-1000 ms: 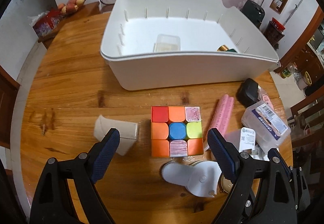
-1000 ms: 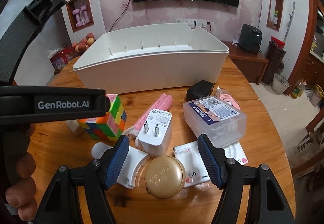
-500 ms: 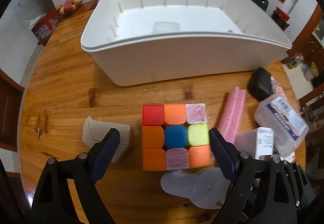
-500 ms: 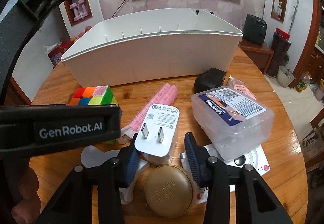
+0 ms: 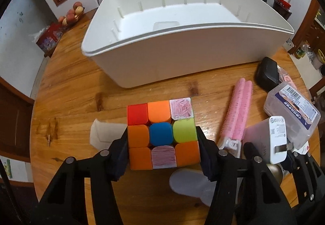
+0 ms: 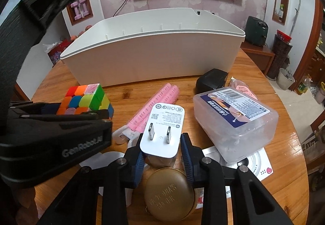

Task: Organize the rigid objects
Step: 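Grasp the Rubik's cube with the left tool while the right tool grasps the white charger, then lower the cube and charger into the white bin and release both, then grasp the beige folded card with the left tool while the right tool grasps the white tape measure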

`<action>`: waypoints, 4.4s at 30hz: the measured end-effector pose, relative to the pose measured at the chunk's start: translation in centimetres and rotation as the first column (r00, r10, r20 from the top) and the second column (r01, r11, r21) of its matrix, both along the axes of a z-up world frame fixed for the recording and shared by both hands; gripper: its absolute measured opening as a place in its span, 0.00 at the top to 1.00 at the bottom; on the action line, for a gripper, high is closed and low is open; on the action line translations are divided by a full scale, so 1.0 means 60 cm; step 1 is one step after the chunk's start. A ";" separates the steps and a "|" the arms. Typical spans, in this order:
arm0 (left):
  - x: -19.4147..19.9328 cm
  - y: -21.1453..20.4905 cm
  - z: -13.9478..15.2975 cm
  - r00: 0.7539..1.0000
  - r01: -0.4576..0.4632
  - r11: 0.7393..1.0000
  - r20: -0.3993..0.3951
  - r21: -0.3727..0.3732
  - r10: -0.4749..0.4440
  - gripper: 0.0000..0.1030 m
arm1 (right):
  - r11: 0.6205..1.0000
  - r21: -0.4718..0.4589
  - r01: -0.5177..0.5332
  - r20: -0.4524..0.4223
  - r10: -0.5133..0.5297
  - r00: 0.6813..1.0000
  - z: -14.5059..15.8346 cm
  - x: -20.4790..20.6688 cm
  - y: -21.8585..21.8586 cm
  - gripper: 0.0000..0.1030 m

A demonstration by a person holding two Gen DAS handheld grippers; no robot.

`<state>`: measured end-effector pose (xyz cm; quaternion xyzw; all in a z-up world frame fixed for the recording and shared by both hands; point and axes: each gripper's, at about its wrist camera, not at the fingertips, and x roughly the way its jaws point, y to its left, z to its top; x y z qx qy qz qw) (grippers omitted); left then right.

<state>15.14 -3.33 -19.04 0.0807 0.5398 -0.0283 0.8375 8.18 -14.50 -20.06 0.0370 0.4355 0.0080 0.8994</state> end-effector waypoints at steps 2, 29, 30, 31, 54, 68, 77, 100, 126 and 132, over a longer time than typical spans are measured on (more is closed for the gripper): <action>-0.007 0.010 0.008 1.000 -0.006 1.000 0.007 -0.012 0.006 0.41 | 1.000 0.009 0.000 -0.004 0.000 1.000 0.002 -0.001 -0.003 0.69; -0.104 0.086 0.220 0.959 -0.074 0.997 0.272 -0.017 0.076 0.41 | 0.997 0.068 -0.041 0.156 0.030 0.987 0.161 -0.032 -0.004 0.70; -0.100 0.086 0.227 0.958 -0.068 0.998 0.277 -0.017 0.071 0.41 | 0.996 0.072 -0.044 0.172 0.031 0.985 0.174 -0.028 -0.008 0.70; -0.092 0.088 0.238 0.957 -0.064 0.998 0.282 -0.017 0.066 0.41 | 0.996 0.077 -0.047 0.188 0.032 0.982 0.189 -0.022 -0.011 0.70; 0.195 0.076 0.281 0.975 -0.042 0.991 0.212 -0.128 0.068 0.41 | 0.994 0.107 -0.007 0.194 -0.014 0.981 0.300 0.215 -0.074 0.70; 0.275 0.031 0.085 1.000 -0.020 0.991 -0.009 -0.129 0.019 0.41 | 0.982 0.186 -0.021 -0.161 0.051 0.986 0.081 0.325 -0.029 0.70; 0.274 0.027 0.052 1.000 0.004 0.997 -0.013 -0.075 -0.005 0.40 | 0.990 0.111 -0.081 -0.182 0.100 0.978 0.069 0.321 0.000 0.70; 0.095 0.114 0.258 0.992 0.018 0.984 0.128 -0.175 0.004 0.14 | 0.982 0.080 -0.170 0.023 0.169 0.985 0.228 0.106 0.009 0.44; -0.091 0.172 0.177 0.986 0.039 0.995 0.162 -0.087 -0.025 0.01 | 0.949 -0.047 -0.312 0.133 0.316 0.939 0.220 -0.082 0.057 0.22; -0.098 0.158 0.143 0.985 0.056 0.995 0.165 -0.080 -0.043 0.01 | 0.952 -0.015 -0.305 0.084 0.305 0.949 0.161 -0.067 0.037 0.22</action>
